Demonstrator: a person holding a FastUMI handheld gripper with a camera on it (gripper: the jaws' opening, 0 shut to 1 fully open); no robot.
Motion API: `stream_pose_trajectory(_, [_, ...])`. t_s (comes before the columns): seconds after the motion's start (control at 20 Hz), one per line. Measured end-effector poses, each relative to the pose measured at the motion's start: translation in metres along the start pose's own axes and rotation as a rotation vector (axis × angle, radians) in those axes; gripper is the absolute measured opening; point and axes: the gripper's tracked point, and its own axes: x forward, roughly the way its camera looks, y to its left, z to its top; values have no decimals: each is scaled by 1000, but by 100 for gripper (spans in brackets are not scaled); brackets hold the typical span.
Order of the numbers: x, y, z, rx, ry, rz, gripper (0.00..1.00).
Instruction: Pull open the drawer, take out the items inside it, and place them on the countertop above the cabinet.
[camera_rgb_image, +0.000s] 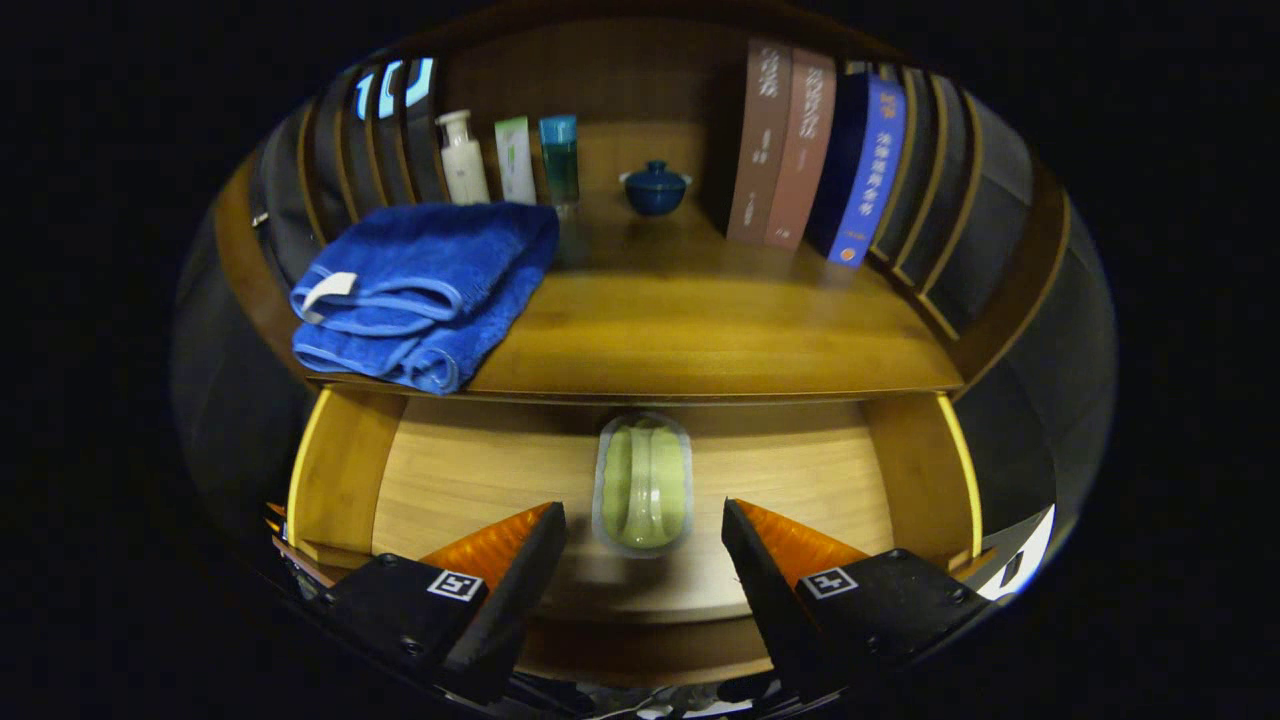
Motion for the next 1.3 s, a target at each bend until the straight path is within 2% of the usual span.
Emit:
stream_pose_trajectory(0.2, [37, 0, -10, 21, 84, -5, 96])
stream_pose_trajectory(0.3, [44, -4, -12, 56, 93, -23, 84])
stream_pose_trajectory(0.5, [58, 0, -17, 67, 126, 0, 56])
stream_pose_trajectory(0.6, [59, -5, -13, 60, 94, -19, 41])
stream_pose_trajectory(0.7, [61, -1, -9, 68, 64, -1, 26])
stream_pose_trajectory(0.75, [53, 1, -12, 64, 71, 7, 26])
stream_pose_trajectory(0.8, [65, 4, -15, 55, 72, 18, 17])
stream_pose_trajectory(1.1, [46, 1, -18, 47, 53, 30, 17])
stream_pose_trajectory(1.3, [17, 1, -19, 40, 6, 46, 17])
